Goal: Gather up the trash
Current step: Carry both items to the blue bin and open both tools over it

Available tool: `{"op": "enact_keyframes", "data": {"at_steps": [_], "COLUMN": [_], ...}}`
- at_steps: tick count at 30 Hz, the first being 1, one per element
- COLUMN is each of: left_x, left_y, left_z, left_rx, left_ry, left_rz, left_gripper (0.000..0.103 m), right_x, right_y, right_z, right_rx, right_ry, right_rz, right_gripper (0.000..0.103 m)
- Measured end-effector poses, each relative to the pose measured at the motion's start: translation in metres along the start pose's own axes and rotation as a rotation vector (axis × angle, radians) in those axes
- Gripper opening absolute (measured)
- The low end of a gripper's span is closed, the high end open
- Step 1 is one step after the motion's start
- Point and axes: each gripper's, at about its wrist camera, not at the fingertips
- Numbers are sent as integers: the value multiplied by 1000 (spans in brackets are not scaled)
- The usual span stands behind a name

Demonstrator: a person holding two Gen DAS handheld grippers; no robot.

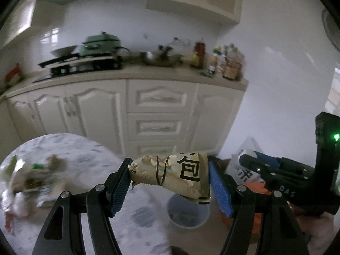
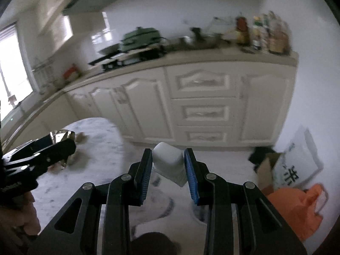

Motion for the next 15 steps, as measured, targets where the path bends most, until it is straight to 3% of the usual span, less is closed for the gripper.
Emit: {"op": "enact_keyframes", "data": {"at_steps": [11, 15], "left_x": [63, 80], "left_y": [-156, -211], "left_z": [38, 43], "left_rx": [-66, -57], "left_ry": [-60, -71], "left_rz": [-231, -316], "left_gripper": [66, 66], "right_x": [-10, -14], "right_y": [-81, -110], "right_z": [106, 132], "right_rx": [-40, -24], "right_ry": [-164, -217], "right_rz": [-128, -161], "right_gripper": [31, 32]}}
Point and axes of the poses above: each gripper's, at about its wrist camera, not at the fingertips, and y roughly against the way its jaws point, z to its right, x to its top, and after that the axes turned 7 degrees about -z, right-handed
